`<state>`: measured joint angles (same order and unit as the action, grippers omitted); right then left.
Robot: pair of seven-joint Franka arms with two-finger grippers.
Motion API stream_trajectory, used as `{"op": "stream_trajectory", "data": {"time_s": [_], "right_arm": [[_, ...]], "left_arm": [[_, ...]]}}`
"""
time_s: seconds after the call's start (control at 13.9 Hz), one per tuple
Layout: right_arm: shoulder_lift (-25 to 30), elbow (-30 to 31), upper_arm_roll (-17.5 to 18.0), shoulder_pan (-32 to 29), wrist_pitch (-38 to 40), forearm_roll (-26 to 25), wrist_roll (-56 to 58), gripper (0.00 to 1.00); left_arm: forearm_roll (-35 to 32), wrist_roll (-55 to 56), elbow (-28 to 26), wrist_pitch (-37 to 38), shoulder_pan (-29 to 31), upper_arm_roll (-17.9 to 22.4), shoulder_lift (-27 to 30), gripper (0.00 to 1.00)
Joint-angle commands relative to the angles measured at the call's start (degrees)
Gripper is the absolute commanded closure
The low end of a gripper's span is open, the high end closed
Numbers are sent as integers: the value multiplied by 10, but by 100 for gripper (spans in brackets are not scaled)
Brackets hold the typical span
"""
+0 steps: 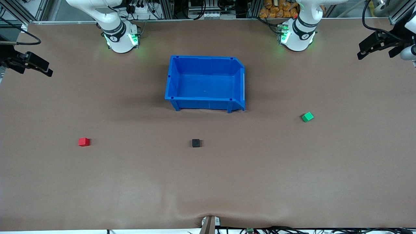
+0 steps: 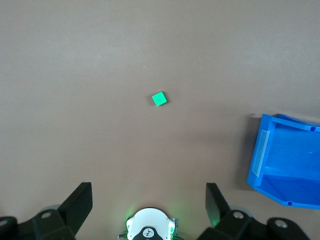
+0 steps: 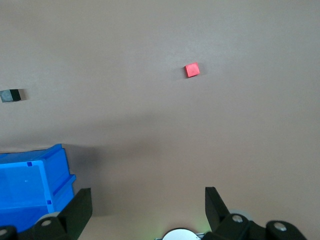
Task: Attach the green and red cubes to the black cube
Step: 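Move the left gripper out toward the green cube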
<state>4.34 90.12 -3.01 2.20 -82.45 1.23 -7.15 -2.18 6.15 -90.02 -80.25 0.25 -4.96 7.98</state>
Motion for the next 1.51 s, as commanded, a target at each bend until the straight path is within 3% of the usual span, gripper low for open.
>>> {"op": "stream_trajectory", "data": {"time_s": [0.0,0.58,1.44], "right_arm": [[-1,8,5,0,-8,-3,-4,0],[-13,0,7,8,-21,-8,0,0],[-16,1,8,14,-19,-4,-7,0]], "left_arm": [[-8,-4,14,2,2,0,-6,0],[-7,-3,8,9,1,-4,-10,0],[-3,1,-78,-23,-3,-16,-11,0]]}}
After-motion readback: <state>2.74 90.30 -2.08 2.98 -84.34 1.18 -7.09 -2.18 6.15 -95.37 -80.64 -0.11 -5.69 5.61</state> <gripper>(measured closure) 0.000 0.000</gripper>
